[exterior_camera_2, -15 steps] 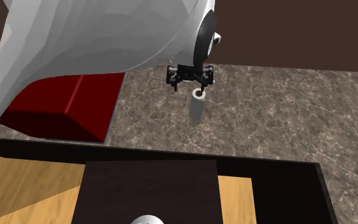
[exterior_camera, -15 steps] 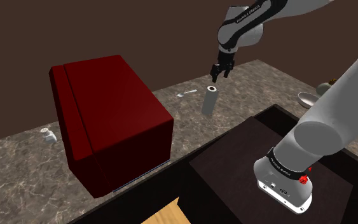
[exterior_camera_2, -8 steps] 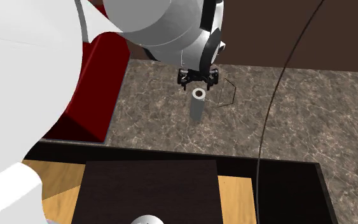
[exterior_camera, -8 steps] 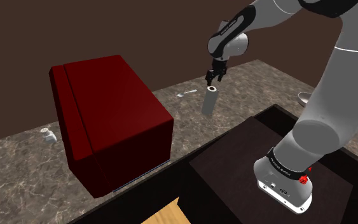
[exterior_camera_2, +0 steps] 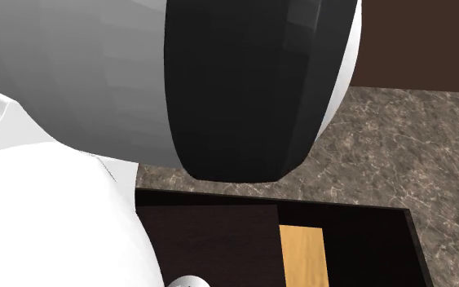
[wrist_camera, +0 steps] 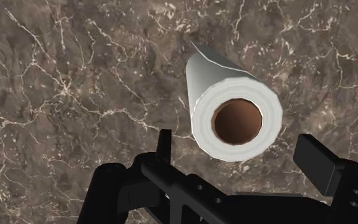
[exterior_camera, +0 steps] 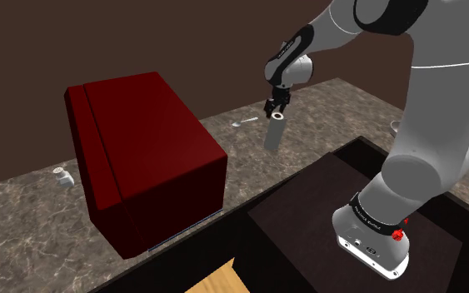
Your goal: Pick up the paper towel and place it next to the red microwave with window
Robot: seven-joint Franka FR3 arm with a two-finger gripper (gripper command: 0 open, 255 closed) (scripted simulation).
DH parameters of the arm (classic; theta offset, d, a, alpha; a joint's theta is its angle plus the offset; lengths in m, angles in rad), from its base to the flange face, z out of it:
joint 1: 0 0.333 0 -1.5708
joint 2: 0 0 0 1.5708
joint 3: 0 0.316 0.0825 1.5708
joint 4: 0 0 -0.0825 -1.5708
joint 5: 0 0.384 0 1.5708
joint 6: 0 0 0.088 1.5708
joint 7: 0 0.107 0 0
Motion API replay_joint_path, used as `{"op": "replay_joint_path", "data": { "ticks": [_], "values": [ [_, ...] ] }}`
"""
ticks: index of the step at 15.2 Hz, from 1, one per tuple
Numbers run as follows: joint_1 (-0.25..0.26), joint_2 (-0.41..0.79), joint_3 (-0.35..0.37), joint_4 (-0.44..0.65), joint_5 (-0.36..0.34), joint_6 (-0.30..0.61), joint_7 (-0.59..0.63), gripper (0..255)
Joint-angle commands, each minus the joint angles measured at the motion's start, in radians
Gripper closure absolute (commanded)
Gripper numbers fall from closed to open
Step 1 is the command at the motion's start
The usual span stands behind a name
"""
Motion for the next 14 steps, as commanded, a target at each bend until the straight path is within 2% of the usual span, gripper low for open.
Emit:
{"op": "replay_joint_path", "data": {
  "ticks": [1, 3, 11, 12, 14],
  "values": [
    [-0.006, 0.026, 0.006, 0.008, 0.008, 0.018, -0.006, 0],
    [-0.011, 0.055, 0.013, 0.013, 0.016, 0.042, -0.012, 0],
    [-0.012, 0.055, 0.013, 0.013, 0.016, 0.042, -0.012, 0],
    [-0.012, 0.055, 0.013, 0.013, 0.016, 0.042, -0.012, 255],
    [-0.012, 0.055, 0.013, 0.013, 0.016, 0.042, -0.012, 255]
  ]
}}
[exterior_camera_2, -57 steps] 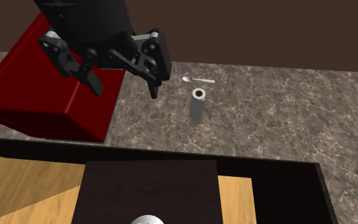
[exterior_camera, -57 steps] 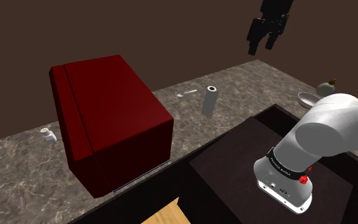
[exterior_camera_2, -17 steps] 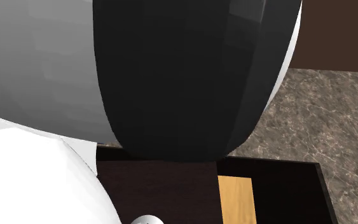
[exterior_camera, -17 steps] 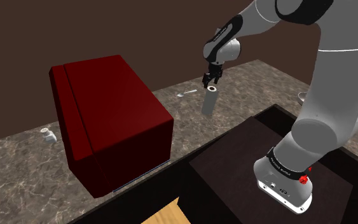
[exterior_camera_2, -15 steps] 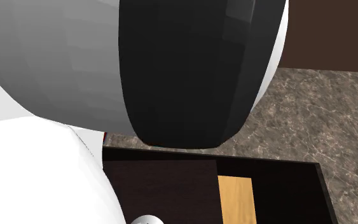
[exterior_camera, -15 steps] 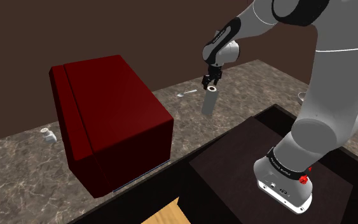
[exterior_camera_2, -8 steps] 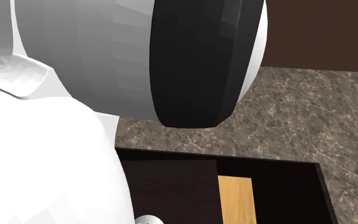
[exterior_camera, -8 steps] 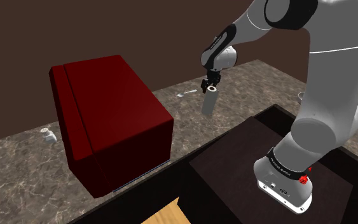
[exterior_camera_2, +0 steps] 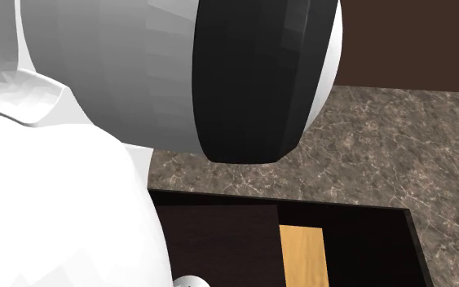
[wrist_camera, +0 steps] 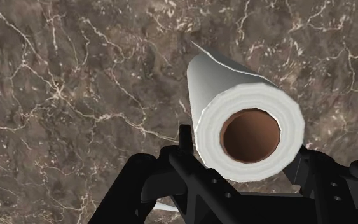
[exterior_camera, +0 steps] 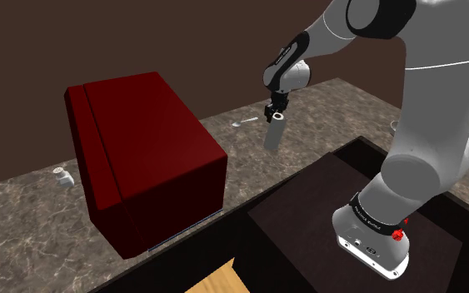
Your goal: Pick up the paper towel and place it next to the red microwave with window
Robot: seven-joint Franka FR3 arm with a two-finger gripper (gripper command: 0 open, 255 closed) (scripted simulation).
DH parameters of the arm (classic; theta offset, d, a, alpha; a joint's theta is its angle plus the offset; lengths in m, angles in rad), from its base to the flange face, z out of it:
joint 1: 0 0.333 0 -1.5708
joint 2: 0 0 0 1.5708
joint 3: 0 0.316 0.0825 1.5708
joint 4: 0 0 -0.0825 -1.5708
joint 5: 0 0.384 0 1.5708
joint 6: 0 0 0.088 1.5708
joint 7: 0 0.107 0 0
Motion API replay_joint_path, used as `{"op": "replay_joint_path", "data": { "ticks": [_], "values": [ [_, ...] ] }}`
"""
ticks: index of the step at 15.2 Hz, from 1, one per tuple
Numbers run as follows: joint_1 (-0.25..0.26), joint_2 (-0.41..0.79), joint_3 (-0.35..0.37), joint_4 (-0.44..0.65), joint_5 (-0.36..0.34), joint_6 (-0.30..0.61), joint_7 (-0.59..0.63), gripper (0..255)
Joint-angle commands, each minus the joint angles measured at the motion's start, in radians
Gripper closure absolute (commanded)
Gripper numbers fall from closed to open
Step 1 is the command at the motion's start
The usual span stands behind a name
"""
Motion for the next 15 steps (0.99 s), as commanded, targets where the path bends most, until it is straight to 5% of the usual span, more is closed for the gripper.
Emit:
{"op": "replay_joint_path", "data": {
  "ticks": [1, 15],
  "values": [
    [0.0, 0.0, 0.0, 0.0, 0.0, 0.0, 0.0, 255],
    [0.016, -0.09, -0.021, -0.011, -0.027, -0.078, 0.017, 255]
  ]
}}
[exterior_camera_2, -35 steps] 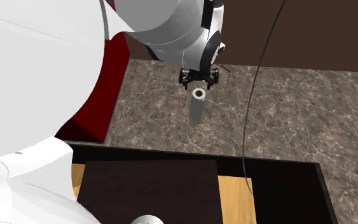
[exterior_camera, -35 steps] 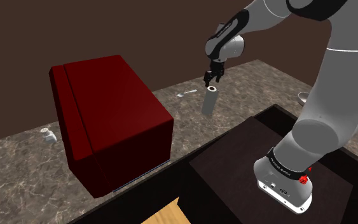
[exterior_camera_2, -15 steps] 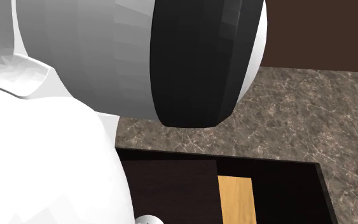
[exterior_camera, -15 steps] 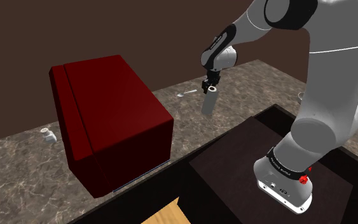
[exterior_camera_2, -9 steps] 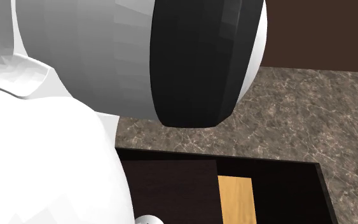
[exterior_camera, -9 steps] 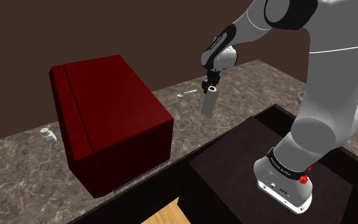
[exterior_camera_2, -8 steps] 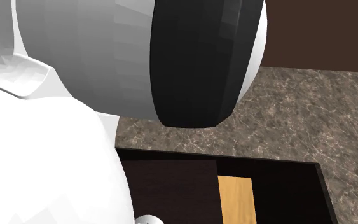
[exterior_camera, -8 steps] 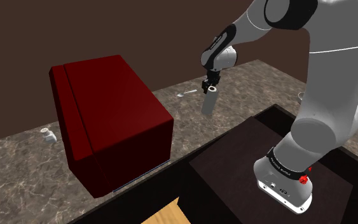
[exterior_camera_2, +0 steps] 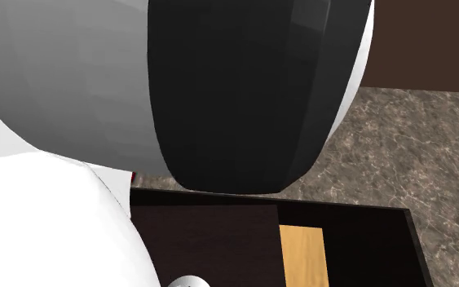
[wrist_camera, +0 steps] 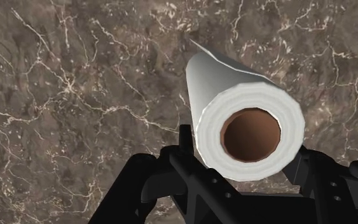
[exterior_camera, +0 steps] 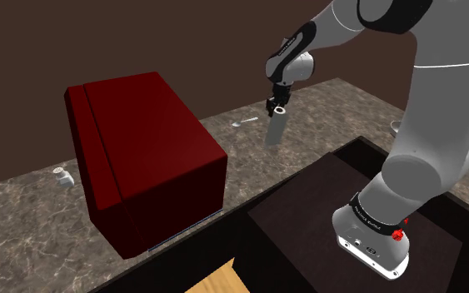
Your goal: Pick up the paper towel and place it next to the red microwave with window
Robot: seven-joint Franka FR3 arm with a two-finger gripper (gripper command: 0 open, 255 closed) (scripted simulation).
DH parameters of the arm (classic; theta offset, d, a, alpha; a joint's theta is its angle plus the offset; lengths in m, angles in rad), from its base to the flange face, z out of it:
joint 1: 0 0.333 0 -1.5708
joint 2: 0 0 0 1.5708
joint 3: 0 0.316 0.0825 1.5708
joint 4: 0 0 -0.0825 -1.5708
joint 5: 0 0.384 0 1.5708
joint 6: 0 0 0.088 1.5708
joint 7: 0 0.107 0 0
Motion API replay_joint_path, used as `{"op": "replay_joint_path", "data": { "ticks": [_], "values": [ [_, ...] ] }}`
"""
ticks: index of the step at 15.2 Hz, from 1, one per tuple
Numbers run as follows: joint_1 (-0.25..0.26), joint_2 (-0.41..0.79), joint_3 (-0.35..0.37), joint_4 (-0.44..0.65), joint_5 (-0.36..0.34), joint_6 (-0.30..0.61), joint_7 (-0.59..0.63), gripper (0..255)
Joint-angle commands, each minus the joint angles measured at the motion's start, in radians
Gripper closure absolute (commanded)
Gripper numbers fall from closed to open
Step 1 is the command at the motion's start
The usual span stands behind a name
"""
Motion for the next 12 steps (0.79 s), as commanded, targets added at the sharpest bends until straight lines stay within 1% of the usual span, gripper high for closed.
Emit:
{"op": "replay_joint_path", "data": {
  "ticks": [1, 12],
  "values": [
    [0.003, -0.024, -0.006, -0.001, -0.007, -0.022, 0.004, 255],
    [0.019, -0.134, -0.027, 0.009, -0.045, -0.141, 0.027, 255]
  ]
}}
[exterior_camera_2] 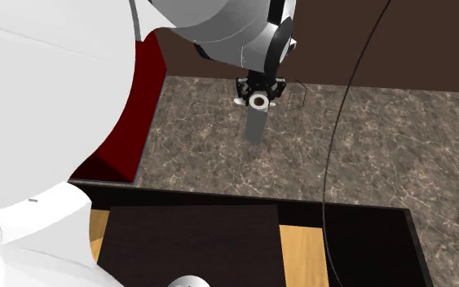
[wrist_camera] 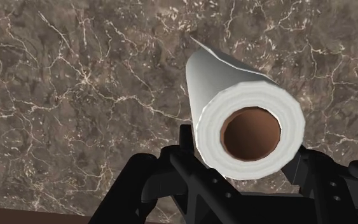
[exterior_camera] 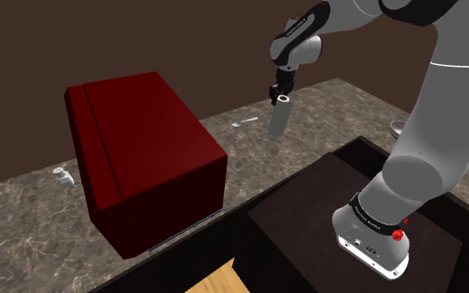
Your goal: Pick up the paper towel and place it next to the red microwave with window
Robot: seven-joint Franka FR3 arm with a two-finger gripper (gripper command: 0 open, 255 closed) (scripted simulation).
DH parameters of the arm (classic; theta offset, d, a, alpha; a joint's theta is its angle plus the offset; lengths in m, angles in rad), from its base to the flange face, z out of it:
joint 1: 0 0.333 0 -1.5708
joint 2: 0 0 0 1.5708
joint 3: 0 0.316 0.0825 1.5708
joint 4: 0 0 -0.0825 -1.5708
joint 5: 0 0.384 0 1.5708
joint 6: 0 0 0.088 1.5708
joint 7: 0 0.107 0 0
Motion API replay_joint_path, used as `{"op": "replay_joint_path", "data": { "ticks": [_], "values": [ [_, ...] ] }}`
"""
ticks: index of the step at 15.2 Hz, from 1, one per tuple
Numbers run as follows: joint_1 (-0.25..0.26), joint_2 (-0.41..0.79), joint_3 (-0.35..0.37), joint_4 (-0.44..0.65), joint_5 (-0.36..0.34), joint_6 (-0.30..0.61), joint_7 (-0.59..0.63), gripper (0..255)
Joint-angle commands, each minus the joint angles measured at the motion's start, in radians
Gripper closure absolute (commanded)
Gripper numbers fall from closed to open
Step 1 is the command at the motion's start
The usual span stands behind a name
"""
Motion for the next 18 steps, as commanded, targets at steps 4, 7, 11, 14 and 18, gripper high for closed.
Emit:
{"op": "replay_joint_path", "data": {
  "ticks": [4, 7, 11, 14, 18],
  "values": [
    [0.007, -0.047, -0.007, 0.01, -0.017, -0.056, 0.012, 255],
    [0.01, -0.073, -0.01, 0.02, -0.026, -0.091, 0.017, 255],
    [0.013, -0.104, -0.014, 0.037, -0.036, -0.138, 0.024, 255],
    [0.014, -0.126, -0.016, 0.051, -0.044, -0.174, 0.029, 255],
    [0.016, -0.152, -0.018, 0.074, -0.053, -0.222, 0.034, 255]
  ]
}}
